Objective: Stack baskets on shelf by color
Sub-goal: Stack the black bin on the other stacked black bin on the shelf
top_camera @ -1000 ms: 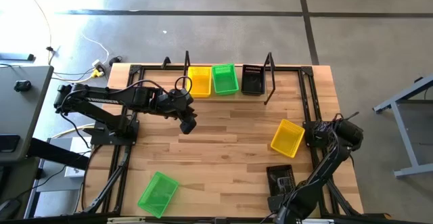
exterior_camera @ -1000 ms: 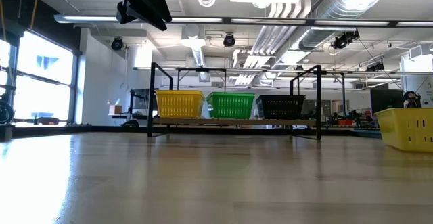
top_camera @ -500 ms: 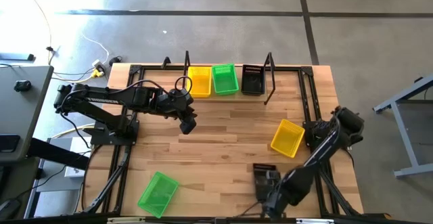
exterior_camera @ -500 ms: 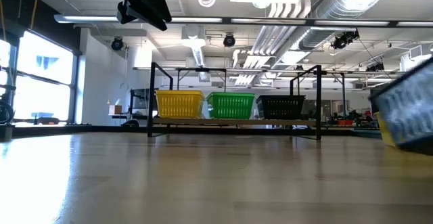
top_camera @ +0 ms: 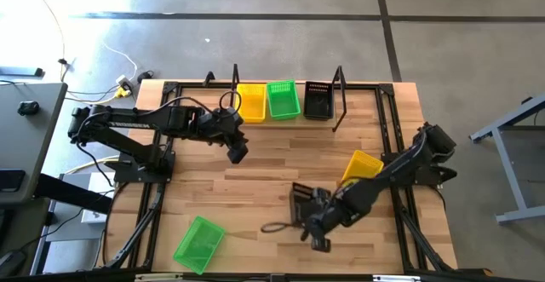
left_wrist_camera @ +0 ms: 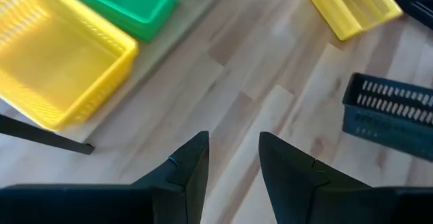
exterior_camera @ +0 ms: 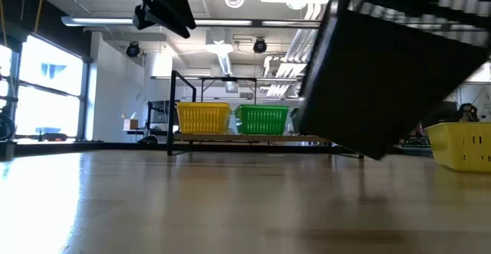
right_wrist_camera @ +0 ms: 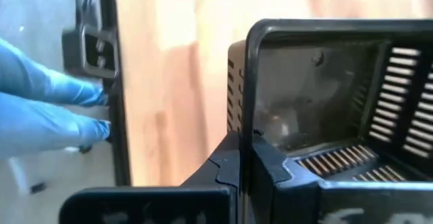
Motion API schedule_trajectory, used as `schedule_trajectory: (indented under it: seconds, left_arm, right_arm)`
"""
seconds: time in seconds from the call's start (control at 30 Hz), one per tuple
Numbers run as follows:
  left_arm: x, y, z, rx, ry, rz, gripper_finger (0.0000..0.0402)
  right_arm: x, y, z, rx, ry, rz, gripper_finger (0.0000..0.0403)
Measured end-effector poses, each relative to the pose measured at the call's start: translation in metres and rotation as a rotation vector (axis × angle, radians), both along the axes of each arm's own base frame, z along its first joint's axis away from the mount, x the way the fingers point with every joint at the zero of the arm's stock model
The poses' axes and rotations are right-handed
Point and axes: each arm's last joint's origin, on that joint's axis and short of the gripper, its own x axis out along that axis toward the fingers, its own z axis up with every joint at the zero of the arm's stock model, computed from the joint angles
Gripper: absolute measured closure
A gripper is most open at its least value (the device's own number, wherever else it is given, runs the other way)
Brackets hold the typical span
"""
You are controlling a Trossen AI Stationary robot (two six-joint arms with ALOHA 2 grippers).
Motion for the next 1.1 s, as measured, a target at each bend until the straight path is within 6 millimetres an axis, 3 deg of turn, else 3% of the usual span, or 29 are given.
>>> schedule_trajectory:
  seconds: [0.23, 0.57, 0.8, 1.1]
  left_arm:
    - [-0.004, 0.021, 0.000, 0.019, 0.013, 0.060, 0.0282]
    - [-0.013, 0.047, 0.000, 0.025, 0.022, 0.142, 0.0282]
    - [-0.018, 0.062, 0.000, 0.013, 0.019, 0.193, 0.0282]
    - [-0.022, 0.071, 0.000, 0.011, 0.019, 0.230, 0.0282]
  right_arm:
    - [0.020, -0.038, 0.028, -0.125, -0.008, -0.028, 0.0403]
    - [0.033, -0.112, 0.052, -0.331, 0.090, -0.012, 0.0403]
    - [0.037, -0.168, 0.057, -0.424, 0.166, 0.045, 0.0403]
    - [0.033, -0.222, 0.056, -0.503, 0.259, 0.149, 0.0403]
